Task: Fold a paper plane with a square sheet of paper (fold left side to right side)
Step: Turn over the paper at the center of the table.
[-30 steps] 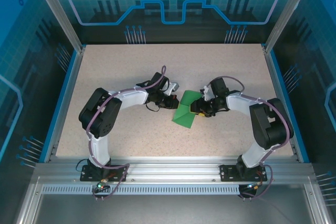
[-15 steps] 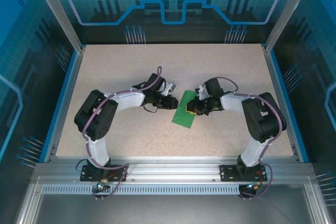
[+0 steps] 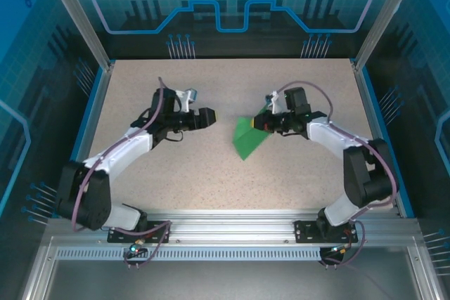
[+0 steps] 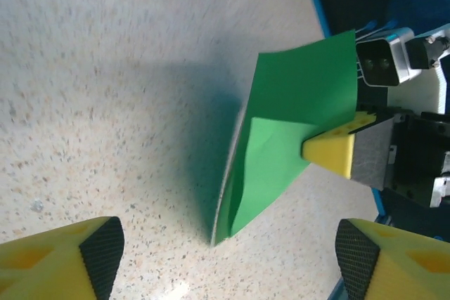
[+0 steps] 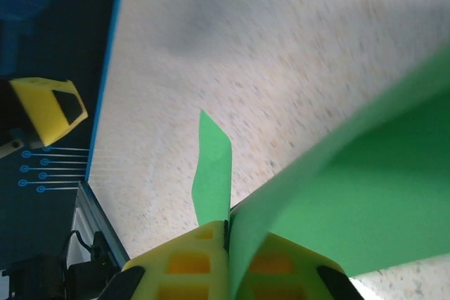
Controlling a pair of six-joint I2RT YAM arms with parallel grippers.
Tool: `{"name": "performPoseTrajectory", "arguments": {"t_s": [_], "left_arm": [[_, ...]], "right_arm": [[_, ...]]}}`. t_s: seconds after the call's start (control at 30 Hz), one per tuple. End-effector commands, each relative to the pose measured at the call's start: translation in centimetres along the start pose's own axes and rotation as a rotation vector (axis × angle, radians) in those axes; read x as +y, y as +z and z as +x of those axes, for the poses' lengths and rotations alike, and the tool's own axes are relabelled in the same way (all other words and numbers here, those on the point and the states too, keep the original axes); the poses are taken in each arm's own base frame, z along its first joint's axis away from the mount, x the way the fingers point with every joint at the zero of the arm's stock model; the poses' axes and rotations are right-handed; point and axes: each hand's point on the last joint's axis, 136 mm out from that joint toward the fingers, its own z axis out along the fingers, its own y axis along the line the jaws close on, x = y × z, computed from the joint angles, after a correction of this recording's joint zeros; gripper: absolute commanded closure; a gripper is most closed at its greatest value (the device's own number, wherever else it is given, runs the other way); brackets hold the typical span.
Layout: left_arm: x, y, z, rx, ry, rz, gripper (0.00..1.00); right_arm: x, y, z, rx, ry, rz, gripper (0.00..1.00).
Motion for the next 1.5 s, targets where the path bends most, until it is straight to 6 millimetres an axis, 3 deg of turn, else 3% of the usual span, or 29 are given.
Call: {"name": "performPoseTrajectory", "arguments": {"t_s": [0.0,0.13,0.27,0.47,0.67,0.73,0.83,1.1,1.3,1.47], "left_arm": [[-3.1,-2.7,-1.2,-0.049,0.014,0.118,0.11],[-8.1,-5.3,-2.1,-0.056,0.098,0.3,0.02],[-11.8,-7.1,-2.6,-0.054,0.17,0.437,0.01],[-15.2,-7.7,-2.4,-0.029,0.244,0.545,0.01],[-16.6,-7.0,-2.2,-0.006,0.256,0.583,0.02],[-17.0,-6.9,-2.2,-0.005,0.259,0.596,0.05],[-17.7,-6.9,-2.2,-0.007,0.272,0.613,0.17],[-17.6,-6.6,-2.1,-0.011,0.263,0.604,0.75],[-16.9,-6.3,-2.0,-0.011,0.249,0.569,0.93],[-14.8,-5.7,-1.6,-0.011,0.254,0.417,0.98]], "right_arm": [[3.9,-3.0,-2.0,-0.058,-0.17,-0.085,1.0],[8.8,-6.0,-3.3,-0.121,-0.335,-0.209,0.98],[13.6,-8.1,-3.6,-0.123,-0.485,-0.352,0.97],[18.7,-9.2,-2.6,-0.083,-0.633,-0.483,0.98],[21.1,-9.1,-1.5,-0.039,-0.684,-0.567,0.98],[21.5,-9.0,-1.2,-0.023,-0.687,-0.588,0.98],[21.2,-8.8,-1.0,-0.011,-0.678,-0.593,0.98],[20.4,-8.5,-0.9,-0.013,-0.653,-0.578,0.96],[19.2,-8.4,-1.3,-0.024,-0.618,-0.537,0.89],[15.6,-8.4,-2.3,-0.066,-0.544,-0.362,0.7]]}}
